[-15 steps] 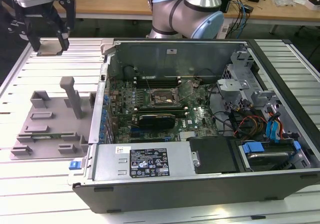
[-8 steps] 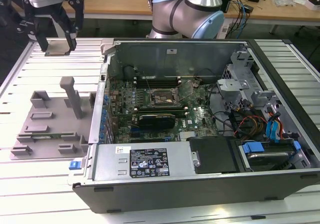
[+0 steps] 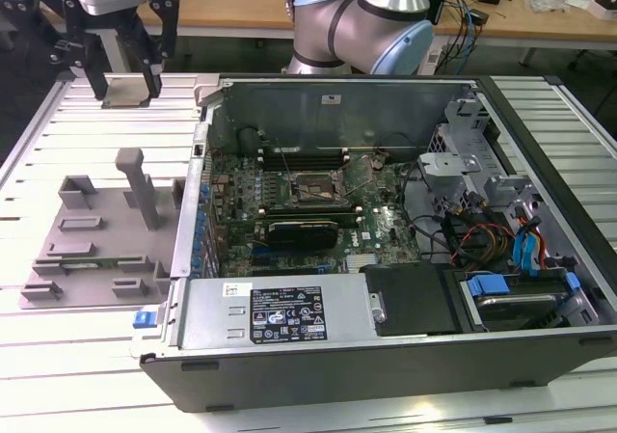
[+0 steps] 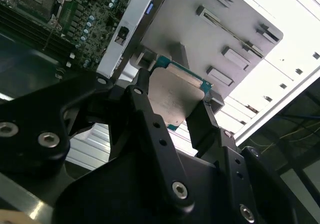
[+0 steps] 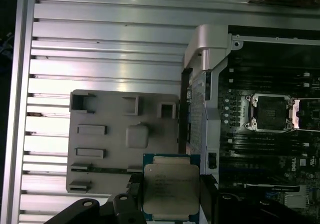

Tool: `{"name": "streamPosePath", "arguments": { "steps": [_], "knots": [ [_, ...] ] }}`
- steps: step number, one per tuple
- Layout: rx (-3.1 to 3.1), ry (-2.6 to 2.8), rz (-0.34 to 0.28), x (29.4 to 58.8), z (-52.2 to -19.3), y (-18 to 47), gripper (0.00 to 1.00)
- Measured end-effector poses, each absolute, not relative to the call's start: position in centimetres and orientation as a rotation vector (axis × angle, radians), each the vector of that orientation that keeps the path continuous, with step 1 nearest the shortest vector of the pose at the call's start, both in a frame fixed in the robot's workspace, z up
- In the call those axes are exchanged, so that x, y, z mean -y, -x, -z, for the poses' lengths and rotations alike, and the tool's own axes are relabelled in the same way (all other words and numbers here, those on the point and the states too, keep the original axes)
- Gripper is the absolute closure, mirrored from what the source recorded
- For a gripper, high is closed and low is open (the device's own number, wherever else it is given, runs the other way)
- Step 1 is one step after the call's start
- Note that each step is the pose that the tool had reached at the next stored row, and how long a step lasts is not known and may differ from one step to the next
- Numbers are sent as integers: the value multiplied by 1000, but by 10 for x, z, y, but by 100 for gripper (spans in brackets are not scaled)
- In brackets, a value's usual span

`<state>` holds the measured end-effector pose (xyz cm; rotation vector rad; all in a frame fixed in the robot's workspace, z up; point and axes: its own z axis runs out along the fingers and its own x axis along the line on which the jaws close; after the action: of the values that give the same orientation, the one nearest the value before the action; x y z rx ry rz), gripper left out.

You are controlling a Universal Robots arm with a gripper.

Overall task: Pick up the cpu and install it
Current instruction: 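Pick up the cpu and move it towards the insertion slot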

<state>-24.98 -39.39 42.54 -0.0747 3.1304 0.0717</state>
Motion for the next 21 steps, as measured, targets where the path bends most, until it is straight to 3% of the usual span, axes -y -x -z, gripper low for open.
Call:
{"name": "streamPosePath", "arguments": {
  "steps": [21],
  "knots": [
    [-3131,75,-72,394,-425,209,45]
  ]
}}
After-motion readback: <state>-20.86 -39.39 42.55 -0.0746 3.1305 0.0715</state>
